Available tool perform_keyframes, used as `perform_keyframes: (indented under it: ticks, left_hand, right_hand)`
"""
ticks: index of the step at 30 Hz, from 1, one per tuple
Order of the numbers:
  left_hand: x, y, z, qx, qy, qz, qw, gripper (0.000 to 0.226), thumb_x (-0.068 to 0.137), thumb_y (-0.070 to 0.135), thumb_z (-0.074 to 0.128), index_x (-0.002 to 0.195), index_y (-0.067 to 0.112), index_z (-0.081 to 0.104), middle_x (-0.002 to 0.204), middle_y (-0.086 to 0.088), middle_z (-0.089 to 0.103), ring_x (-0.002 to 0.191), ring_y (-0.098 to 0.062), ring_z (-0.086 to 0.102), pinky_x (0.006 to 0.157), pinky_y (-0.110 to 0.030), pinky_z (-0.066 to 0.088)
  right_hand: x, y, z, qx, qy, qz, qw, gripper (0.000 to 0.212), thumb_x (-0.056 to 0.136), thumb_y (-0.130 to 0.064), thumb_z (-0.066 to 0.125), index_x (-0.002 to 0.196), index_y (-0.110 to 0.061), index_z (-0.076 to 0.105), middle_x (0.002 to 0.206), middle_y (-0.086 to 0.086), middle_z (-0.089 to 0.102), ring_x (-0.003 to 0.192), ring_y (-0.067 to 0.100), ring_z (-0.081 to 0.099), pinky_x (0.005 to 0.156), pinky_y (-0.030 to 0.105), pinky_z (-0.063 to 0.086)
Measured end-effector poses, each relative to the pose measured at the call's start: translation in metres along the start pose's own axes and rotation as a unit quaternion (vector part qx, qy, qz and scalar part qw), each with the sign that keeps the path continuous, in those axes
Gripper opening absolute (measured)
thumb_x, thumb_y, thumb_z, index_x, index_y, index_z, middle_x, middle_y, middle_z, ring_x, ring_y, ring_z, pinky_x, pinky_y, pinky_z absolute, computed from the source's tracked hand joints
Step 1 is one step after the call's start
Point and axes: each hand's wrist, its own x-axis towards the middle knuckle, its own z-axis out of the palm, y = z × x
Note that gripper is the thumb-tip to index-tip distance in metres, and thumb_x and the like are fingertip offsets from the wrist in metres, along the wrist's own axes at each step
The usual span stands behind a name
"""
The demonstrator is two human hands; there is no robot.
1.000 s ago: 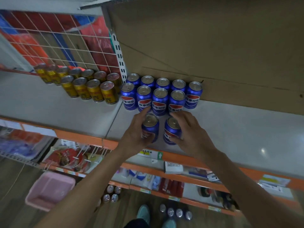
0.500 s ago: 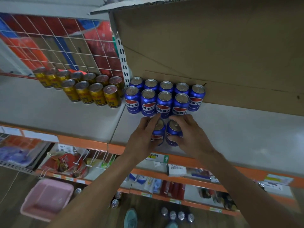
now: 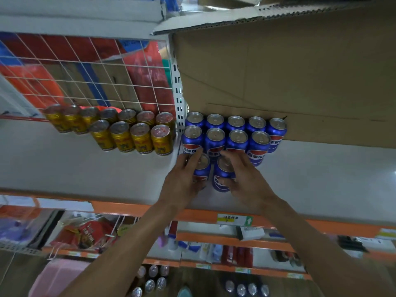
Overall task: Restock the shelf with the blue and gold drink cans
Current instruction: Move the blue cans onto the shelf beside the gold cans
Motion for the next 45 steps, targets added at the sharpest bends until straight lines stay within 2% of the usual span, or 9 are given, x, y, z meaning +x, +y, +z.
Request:
perform_keyframes:
  ticks: [3,8,11,14,16,18,20,24,45]
  left_hand:
    - [0.005,-0.008,-0.005,-0.013,-0.008,0.009,1.0,0.099,0.074,0.019,0.086,0.156,0.023,0.032,0.146,-0.009,0.044,0.119,-0.032,0.06,0.082,-0.045,0.059]
    - [0.013,-0.02,-0.009,-0.02,-0.003,0.034,0.999,0.095,0.078,0.022,0.083,0.157,0.021,0.03,0.148,-0.01,0.042,0.119,-0.033,0.059,0.08,-0.042,0.058]
    - [0.012,-0.023,-0.009,-0.05,-0.007,0.053,0.997,0.094,0.08,0.023,0.082,0.157,0.02,0.029,0.152,-0.008,0.036,0.128,-0.028,0.053,0.087,-0.042,0.058]
    - [0.01,-0.026,-0.012,-0.086,-0.024,0.073,0.993,0.09,0.084,0.024,0.079,0.157,0.022,0.027,0.157,-0.005,0.029,0.137,-0.021,0.043,0.098,-0.033,0.049]
    - [0.009,-0.03,-0.013,-0.071,-0.018,0.077,0.994,0.087,0.084,0.02,0.078,0.156,0.023,0.029,0.156,-0.006,0.031,0.135,-0.023,0.045,0.097,-0.036,0.052]
    - [0.007,-0.032,-0.012,-0.057,-0.009,0.072,0.996,0.086,0.084,0.016,0.078,0.156,0.025,0.031,0.153,-0.008,0.035,0.13,-0.028,0.05,0.093,-0.041,0.055]
    - [0.005,-0.032,-0.008,-0.065,-0.009,0.064,0.996,0.086,0.085,0.015,0.077,0.155,0.028,0.03,0.151,-0.009,0.038,0.129,-0.029,0.052,0.093,-0.04,0.055]
    - [0.006,-0.03,-0.003,-0.083,-0.006,0.049,0.995,0.087,0.086,0.011,0.077,0.154,0.033,0.027,0.15,-0.007,0.038,0.133,-0.025,0.048,0.098,-0.033,0.051]
    - [0.018,-0.037,-0.007,-0.054,-0.019,0.045,0.997,0.085,0.085,0.013,0.077,0.154,0.024,0.029,0.153,-0.009,0.036,0.129,-0.031,0.054,0.09,-0.039,0.056]
  right_hand:
    - [0.01,-0.006,0.011,0.017,0.014,-0.009,1.0,0.07,0.086,-0.008,0.073,0.142,-0.029,0.038,0.146,-0.005,0.036,0.13,0.017,0.047,0.098,0.04,0.053]
    - [0.015,-0.002,0.026,-0.019,0.066,-0.033,0.997,0.066,0.087,-0.011,0.073,0.144,-0.019,0.039,0.149,-0.001,0.037,0.133,0.018,0.046,0.098,0.04,0.054]
    - [0.005,0.001,0.034,-0.089,0.076,-0.043,0.992,0.081,0.08,-0.018,0.081,0.149,-0.014,0.037,0.152,0.007,0.034,0.137,0.026,0.042,0.094,0.039,0.058]
    - [0.0,0.004,0.036,-0.152,0.091,-0.044,0.983,0.09,0.074,-0.019,0.086,0.151,-0.015,0.038,0.152,0.011,0.034,0.136,0.032,0.041,0.084,0.04,0.059]
    - [0.001,0.005,0.035,-0.149,0.102,-0.044,0.983,0.087,0.075,-0.012,0.085,0.15,-0.014,0.04,0.151,0.009,0.037,0.135,0.03,0.044,0.086,0.041,0.061]
    - [0.002,0.007,0.036,-0.138,0.11,-0.055,0.983,0.084,0.077,-0.008,0.083,0.15,-0.011,0.042,0.153,0.007,0.039,0.137,0.027,0.046,0.097,0.039,0.056]
    - [0.002,0.011,0.039,-0.129,0.112,-0.062,0.983,0.081,0.08,-0.006,0.081,0.151,-0.01,0.041,0.158,0.006,0.037,0.141,0.026,0.043,0.103,0.035,0.049]
    - [0.001,0.017,0.044,-0.127,0.111,-0.065,0.984,0.082,0.085,-0.008,0.078,0.154,-0.014,0.034,0.162,0.004,0.031,0.145,0.024,0.038,0.106,0.038,0.049]
    - [0.016,0.017,0.056,-0.144,0.128,-0.046,0.98,0.081,0.085,-0.009,0.077,0.154,-0.014,0.035,0.162,0.006,0.031,0.142,0.026,0.041,0.096,0.036,0.055]
